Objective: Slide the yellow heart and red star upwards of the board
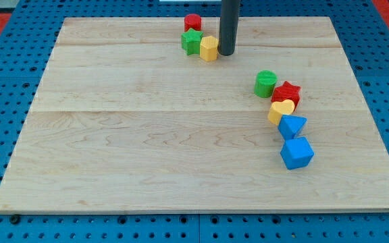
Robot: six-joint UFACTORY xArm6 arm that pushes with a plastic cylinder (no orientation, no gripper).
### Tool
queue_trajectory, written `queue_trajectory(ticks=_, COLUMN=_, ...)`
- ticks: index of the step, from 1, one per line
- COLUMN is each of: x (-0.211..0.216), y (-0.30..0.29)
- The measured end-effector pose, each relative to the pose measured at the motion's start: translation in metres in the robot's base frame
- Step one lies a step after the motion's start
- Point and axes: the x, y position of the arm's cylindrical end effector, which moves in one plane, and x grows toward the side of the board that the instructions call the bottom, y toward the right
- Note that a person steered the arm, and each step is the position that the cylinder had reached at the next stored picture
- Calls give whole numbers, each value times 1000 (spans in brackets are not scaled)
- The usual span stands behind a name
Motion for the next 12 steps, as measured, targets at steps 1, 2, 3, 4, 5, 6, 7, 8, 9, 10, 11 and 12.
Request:
queue_trajectory(ticks=1, x=0, y=3)
queue_trajectory(ticks=2, x=0, y=3)
queue_trajectory(ticks=3, x=1, y=3)
queue_trajectory(ticks=4, x=1, y=3)
queue_trajectory(ticks=5, x=1, y=3)
queue_trajectory(ticks=6, x=1, y=9)
queue_trajectory(ticks=7, x=7, y=30)
queue_trajectory(ticks=8, x=8, y=33)
queue_trajectory(ticks=9, x=35, y=19)
queue_trajectory(ticks=10, x=138, y=19)
queue_trajectory(ticks=11, x=238, y=20)
queue_trajectory(ticks=12, x=279, y=63)
